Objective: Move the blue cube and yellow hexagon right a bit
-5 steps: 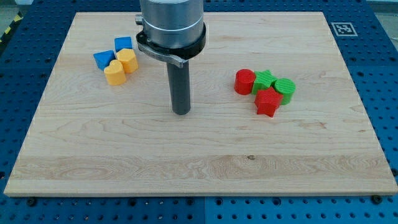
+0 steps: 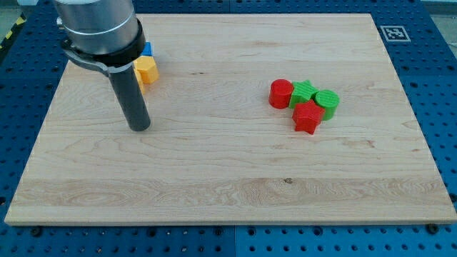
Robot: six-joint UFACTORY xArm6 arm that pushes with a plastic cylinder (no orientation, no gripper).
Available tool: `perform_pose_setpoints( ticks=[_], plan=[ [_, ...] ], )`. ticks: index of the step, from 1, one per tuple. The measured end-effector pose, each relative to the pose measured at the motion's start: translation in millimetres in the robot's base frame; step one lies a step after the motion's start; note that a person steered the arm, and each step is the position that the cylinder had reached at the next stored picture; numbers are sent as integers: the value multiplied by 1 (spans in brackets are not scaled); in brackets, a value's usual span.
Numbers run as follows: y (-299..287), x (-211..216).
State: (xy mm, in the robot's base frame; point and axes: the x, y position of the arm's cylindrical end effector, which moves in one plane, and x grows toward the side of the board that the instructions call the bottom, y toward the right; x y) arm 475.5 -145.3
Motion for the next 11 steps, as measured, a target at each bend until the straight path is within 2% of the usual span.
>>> perform_pose_setpoints(
  ticks=[1, 2, 4, 5, 6, 7, 8, 9, 11],
  plan=[
    [-8, 0],
    [-45, -4],
    [-55, -61],
    [-61, -61],
    [-102, -73],
    [-112, -115],
    [-109, -136],
    [-108, -136],
    [-31, -143]
  ],
)
